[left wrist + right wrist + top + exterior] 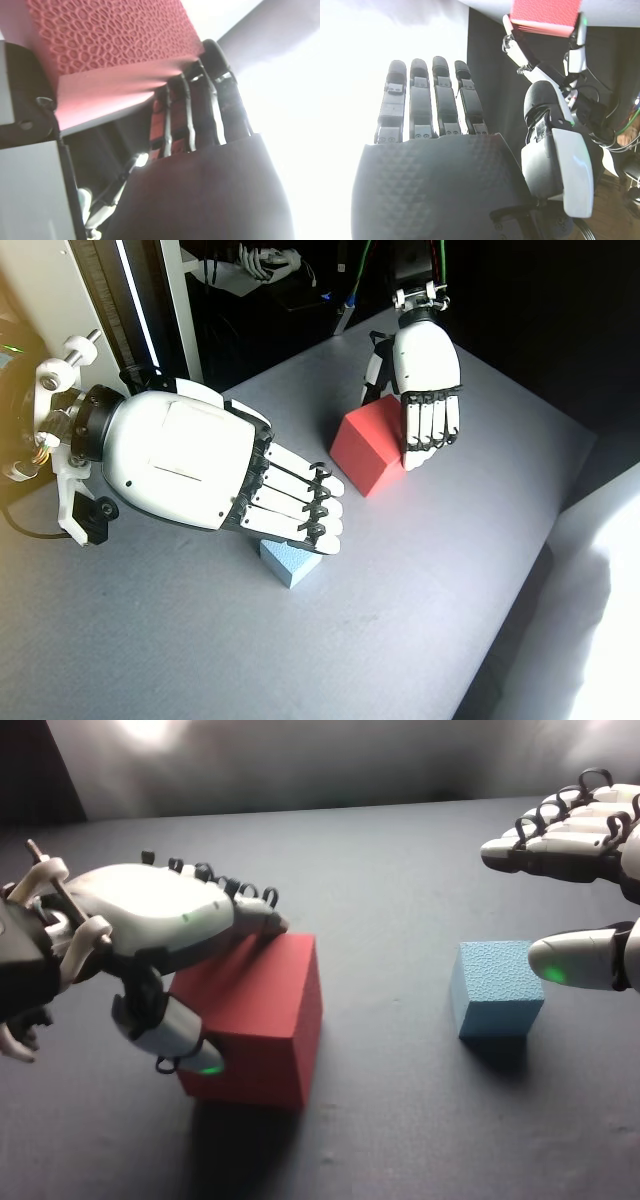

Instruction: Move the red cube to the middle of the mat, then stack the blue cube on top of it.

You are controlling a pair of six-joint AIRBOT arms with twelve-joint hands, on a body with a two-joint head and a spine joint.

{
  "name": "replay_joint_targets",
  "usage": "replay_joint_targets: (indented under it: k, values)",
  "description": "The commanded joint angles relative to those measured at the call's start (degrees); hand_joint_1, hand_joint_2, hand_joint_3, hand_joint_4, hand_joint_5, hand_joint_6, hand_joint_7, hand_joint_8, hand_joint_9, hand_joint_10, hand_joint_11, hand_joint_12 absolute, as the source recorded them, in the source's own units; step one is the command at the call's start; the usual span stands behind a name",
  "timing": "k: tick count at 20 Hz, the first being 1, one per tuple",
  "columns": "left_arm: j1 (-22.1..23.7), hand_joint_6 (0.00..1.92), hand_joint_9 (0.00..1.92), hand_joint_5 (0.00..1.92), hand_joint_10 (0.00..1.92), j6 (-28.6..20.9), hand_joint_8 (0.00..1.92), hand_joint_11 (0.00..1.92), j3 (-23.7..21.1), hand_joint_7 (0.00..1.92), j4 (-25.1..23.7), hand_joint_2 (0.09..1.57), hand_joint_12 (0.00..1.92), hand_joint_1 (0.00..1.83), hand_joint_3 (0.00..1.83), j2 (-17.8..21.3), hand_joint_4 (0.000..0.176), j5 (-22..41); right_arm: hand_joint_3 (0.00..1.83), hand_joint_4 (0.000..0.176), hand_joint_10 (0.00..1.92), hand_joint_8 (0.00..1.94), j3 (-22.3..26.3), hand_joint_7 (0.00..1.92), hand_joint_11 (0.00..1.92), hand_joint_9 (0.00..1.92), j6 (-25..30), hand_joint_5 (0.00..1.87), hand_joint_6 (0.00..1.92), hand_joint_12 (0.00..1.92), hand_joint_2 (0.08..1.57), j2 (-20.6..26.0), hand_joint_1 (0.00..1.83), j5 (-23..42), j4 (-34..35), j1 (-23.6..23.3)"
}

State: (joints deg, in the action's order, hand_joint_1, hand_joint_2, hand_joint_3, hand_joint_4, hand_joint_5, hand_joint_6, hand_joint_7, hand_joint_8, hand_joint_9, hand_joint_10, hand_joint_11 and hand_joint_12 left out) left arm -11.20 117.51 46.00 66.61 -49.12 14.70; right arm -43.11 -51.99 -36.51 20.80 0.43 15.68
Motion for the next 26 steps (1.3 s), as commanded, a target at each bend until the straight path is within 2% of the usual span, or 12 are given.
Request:
replay_joint_targets:
  k: [1, 3, 11, 15, 16, 17, 18, 19, 23, 24, 25, 26]
  values:
    - [1.67, 1.29, 0.55, 0.72, 1.06, 2.76, 1.57, 0.27, -0.10, 0.66, 1.36, 1.28, 1.36, 1.13, 0.00, 0.93, 0.000, 2.85, 0.00, 0.000, 0.00, 0.00, -0.04, 0.18, 0.00, 0.13, 0.08, 0.17, 0.00, 0.24, 1.29, 0.67, 0.00, 6.68, 0.36, -0.38]
    - [3.62, 1.30, 0.56, 0.73, 1.03, 6.61, 1.52, 0.26, -0.10, 0.68, 4.62, 1.27, 1.35, 1.13, 0.00, 1.00, 0.001, 2.82, 0.00, 0.000, 0.01, 0.00, -0.04, 0.19, 0.00, 0.15, 0.08, 0.18, 0.00, 0.29, 1.29, 0.67, 0.00, 6.68, 0.36, -0.38]
    - [8.77, 1.32, 0.54, 0.71, 1.05, 6.93, 1.57, 0.27, 0.47, 0.66, 4.82, 1.28, 1.35, 1.12, 0.00, -0.60, 0.000, 5.21, 0.00, 0.000, 0.00, 0.00, -0.05, 0.18, 0.00, 0.12, 0.25, 0.17, 0.01, 0.21, 1.29, 0.66, 0.00, 6.68, 1.71, -0.37]
    - [8.78, 1.28, 0.54, 0.73, 1.05, 7.03, 1.58, 0.22, 0.49, 0.66, 4.88, 1.28, 1.39, 1.13, 0.00, -2.65, 0.000, 6.23, 0.00, 0.000, 0.01, 0.00, -0.04, 0.19, 0.00, 0.14, 0.24, 0.18, 0.01, 0.27, 1.29, 0.66, 0.00, 6.86, 5.01, 0.10]
    - [8.37, 1.29, 0.56, 0.72, 1.05, 7.06, 1.56, 0.29, 0.52, 0.68, 4.88, 1.27, 1.37, 1.14, 0.00, -3.17, 0.000, 6.27, 0.00, 0.000, 0.01, 0.00, -0.04, 0.26, 0.00, 0.21, 0.24, 0.24, 0.00, 0.56, 1.29, 0.66, 0.00, 7.32, 6.63, 0.49]
    - [7.94, 1.29, 0.56, 0.72, 1.05, 7.10, 1.56, 0.29, 0.57, 0.68, 4.91, 1.27, 1.37, 1.14, 0.00, -3.60, 0.000, 6.31, 0.00, 0.000, 0.01, 0.00, -0.04, 0.26, 0.00, 0.21, 0.24, 0.24, 0.00, 0.56, 1.29, 0.66, 0.00, 8.65, 8.15, 1.13]
    - [7.33, 1.31, 0.57, 0.71, 1.06, 7.12, 1.55, 0.28, 0.57, 0.69, 4.94, 1.28, 1.36, 1.13, 0.00, -4.00, 0.000, 6.33, 0.00, 0.000, 0.00, 0.00, -0.05, 0.19, 0.00, 0.14, 0.22, 0.17, 0.00, 0.31, 1.29, 0.67, 0.00, 10.86, 10.06, 2.12]
    - [6.59, 1.29, 0.57, 0.71, 1.06, 7.15, 1.56, 0.28, 0.57, 0.68, 4.93, 1.28, 1.36, 1.13, 0.00, -4.35, 0.000, 6.35, 0.00, 0.000, 0.00, 0.00, -0.07, 0.18, 0.00, 0.13, 0.20, 0.17, 0.00, 0.27, 1.29, 0.67, 0.00, 13.74, 12.12, 3.52]
    - [4.53, 1.32, 0.53, 0.69, 1.11, 5.73, 1.61, 0.26, 0.58, 0.66, 2.25, 1.29, 1.41, 1.13, 0.00, -5.49, 0.000, 8.08, 0.00, 0.000, 0.01, 0.01, -0.08, 0.24, 0.00, 0.19, -0.12, 0.22, 0.01, 0.46, 1.30, 0.58, 0.00, 12.47, 12.35, 3.99]
    - [4.09, 1.35, 0.53, 0.68, 1.10, 5.51, 1.58, 0.28, 0.60, 0.67, 1.46, 1.29, 1.38, 1.13, 0.00, -5.76, 0.000, 8.87, 0.00, 0.000, 0.02, 0.00, -0.08, 0.29, 0.00, 0.25, -0.12, 0.26, 0.00, 0.64, 1.29, 0.50, 0.00, 12.27, 12.35, 3.98]
    - [3.87, 1.35, 0.53, 0.68, 1.10, 5.51, 1.58, 0.28, 0.63, 0.67, 1.21, 1.29, 1.38, 1.13, 0.00, -5.87, 0.000, 9.23, 0.00, 0.000, 0.02, 0.00, -0.08, 0.29, 0.00, 0.25, -0.12, 0.26, 0.00, 0.64, 1.29, 0.46, 0.00, 12.27, 12.35, 3.97]
    - [3.57, 1.28, 0.52, 0.73, 1.09, 5.52, 1.59, 0.23, 0.78, 0.65, 0.87, 1.28, 1.38, 1.13, 0.00, -6.10, 0.000, 9.86, 0.00, 0.000, 0.01, 0.01, -0.08, 0.21, 0.00, 0.16, -0.27, 0.19, 0.01, 0.36, 1.30, 0.43, 0.00, 12.24, 12.35, 3.87]
